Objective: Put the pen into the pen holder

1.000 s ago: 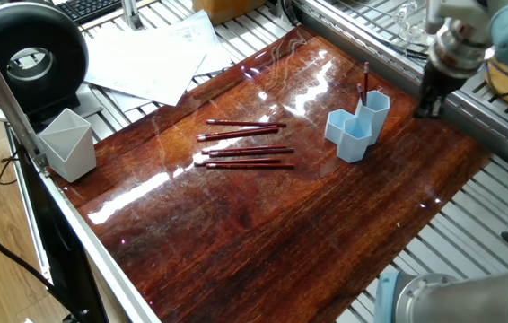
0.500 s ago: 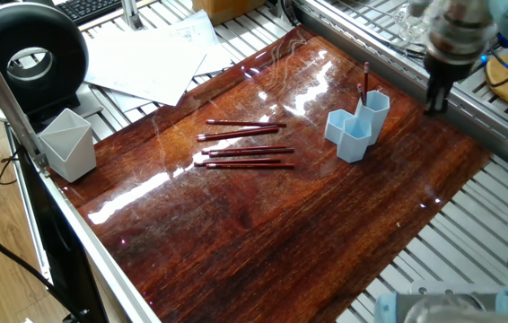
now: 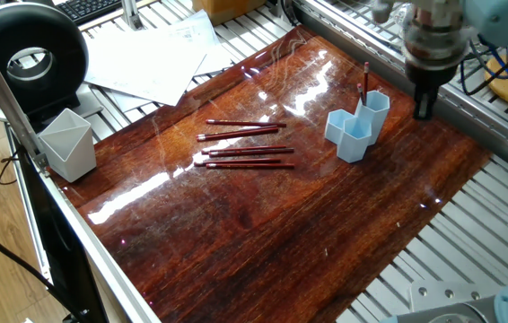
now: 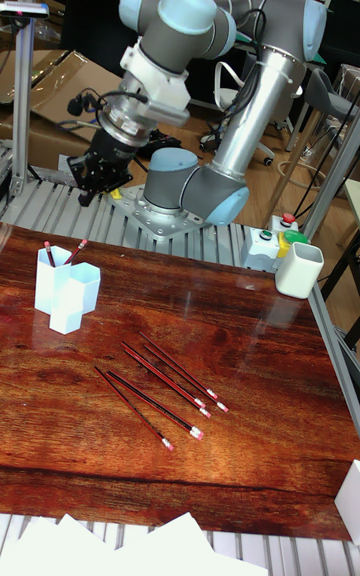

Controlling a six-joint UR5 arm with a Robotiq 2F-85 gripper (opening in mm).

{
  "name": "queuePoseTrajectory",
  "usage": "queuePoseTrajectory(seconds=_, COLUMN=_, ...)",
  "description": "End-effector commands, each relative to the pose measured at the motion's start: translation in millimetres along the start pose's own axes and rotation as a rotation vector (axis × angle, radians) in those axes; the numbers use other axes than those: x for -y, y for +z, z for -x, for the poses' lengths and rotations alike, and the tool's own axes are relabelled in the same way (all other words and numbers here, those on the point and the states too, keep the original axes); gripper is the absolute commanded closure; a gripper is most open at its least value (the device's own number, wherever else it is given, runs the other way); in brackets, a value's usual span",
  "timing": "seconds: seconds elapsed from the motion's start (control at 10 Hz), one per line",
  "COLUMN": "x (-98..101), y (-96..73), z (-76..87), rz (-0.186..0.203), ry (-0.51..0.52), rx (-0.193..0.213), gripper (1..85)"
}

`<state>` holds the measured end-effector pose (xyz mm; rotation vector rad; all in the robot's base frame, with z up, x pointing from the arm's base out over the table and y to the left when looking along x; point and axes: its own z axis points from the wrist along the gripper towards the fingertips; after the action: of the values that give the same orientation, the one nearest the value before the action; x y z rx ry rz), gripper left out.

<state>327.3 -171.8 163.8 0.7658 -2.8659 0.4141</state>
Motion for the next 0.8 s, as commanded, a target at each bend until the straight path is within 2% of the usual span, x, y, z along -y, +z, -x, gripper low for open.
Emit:
queuePoseTrajectory(seconds=0.0, x=2.9, y=6.7, z=25.5, rz=-0.006, ry=-0.063, rx=0.083, gripper=84.7)
queuePoseTrajectory(seconds=0.1, x=-1.0, y=5.5, z=37.0, rz=0.007, ry=-0.077, rx=0.128, gripper=84.7)
queuePoseTrajectory(seconds=0.2, x=-5.0, y=4.5, z=43.4, rz=0.022, ry=-0.073, rx=0.154, gripper=84.7)
queuePoseTrajectory(seconds=0.3, x=-6.1, y=5.0, z=40.0, rz=0.027, ry=-0.069, rx=0.140, gripper=84.7)
queuePoseTrajectory(seconds=0.4, x=-4.1, y=4.5, z=25.0, rz=0.017, ry=-0.059, rx=0.070, gripper=84.7)
queuePoseTrajectory(seconds=0.5, x=-16.9, y=-11.8, z=27.2, rz=0.038, ry=-0.049, rx=-0.006, gripper=77.3)
queuePoseTrajectory(seconds=0.6, x=-31.2, y=-31.1, z=45.8, rz=0.051, ry=-0.051, rx=-0.055, gripper=69.3)
queuePoseTrajectory(seconds=0.7, x=-41.9, y=-44.6, z=62.5, rz=0.037, ry=-0.030, rx=-0.095, gripper=69.3)
